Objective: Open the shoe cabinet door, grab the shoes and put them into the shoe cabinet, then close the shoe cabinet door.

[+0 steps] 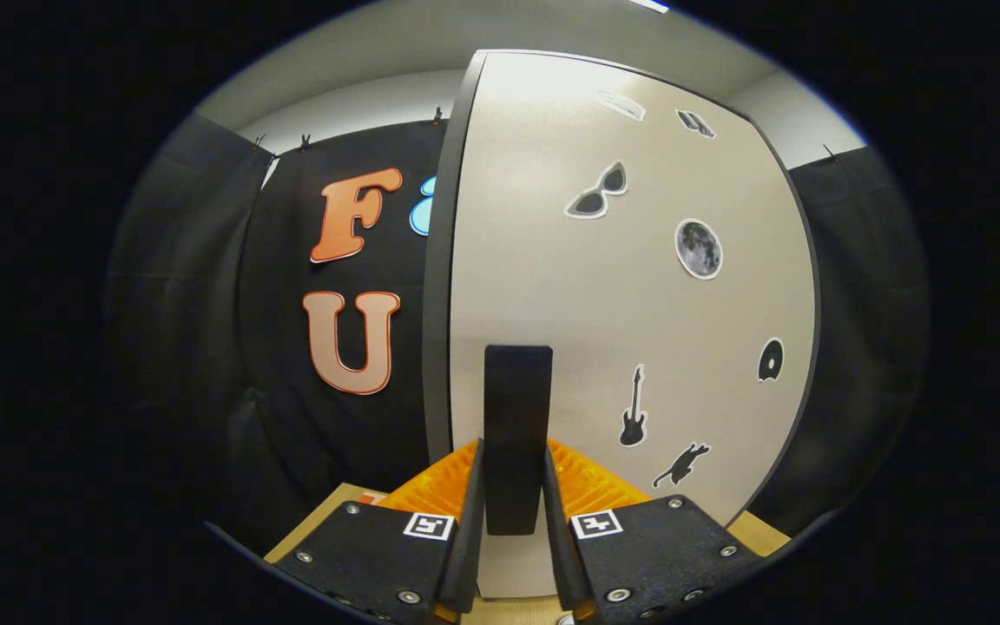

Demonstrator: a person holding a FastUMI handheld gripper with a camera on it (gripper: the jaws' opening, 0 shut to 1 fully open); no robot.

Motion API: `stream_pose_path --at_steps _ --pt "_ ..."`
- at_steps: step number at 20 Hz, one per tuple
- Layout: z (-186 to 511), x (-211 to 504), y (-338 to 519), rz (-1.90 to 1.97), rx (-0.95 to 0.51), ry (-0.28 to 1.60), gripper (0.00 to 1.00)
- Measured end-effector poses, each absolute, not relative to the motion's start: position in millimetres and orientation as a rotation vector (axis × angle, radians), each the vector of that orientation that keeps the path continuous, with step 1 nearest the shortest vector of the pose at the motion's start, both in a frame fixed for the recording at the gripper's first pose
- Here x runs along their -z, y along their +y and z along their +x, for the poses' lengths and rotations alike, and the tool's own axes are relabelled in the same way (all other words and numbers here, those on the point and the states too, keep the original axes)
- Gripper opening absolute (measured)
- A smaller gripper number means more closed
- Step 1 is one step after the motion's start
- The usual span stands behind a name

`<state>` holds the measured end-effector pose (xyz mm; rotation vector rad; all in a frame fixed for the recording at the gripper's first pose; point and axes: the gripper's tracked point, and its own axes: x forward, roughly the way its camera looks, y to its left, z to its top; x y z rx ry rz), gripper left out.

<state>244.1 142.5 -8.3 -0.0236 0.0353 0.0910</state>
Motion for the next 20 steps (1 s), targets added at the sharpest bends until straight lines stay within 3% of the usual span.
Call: stream_pose_path --at_steps 11,20 --pt "167 9 106 0.005 -0.099 0.084 0.24" --pt "123 8 72 0.027 -0.002 0.093 0.24"
